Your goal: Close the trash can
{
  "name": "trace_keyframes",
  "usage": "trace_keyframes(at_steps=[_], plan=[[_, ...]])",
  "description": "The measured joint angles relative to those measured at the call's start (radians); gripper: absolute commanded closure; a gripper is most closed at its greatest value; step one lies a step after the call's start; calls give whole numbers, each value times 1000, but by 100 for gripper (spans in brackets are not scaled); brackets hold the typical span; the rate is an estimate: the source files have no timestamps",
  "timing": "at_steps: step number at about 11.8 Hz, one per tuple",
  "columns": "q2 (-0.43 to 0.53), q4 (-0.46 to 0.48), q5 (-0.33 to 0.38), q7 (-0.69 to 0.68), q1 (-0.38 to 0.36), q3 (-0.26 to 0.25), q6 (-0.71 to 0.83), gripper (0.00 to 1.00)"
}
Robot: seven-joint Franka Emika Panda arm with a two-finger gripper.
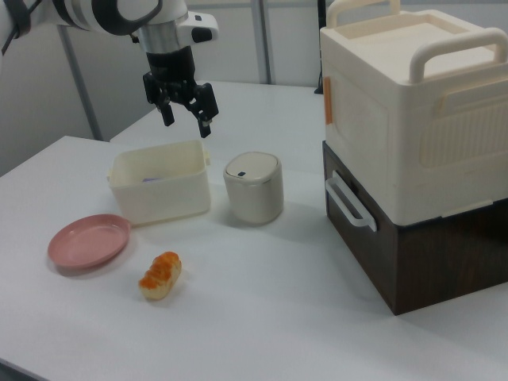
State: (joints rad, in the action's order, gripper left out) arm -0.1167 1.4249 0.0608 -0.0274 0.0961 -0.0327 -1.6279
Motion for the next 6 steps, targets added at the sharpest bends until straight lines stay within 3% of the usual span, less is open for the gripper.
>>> trace_keyframes(at_steps=[6], plan=[[0,6,0,-2,0,-1,0,0]])
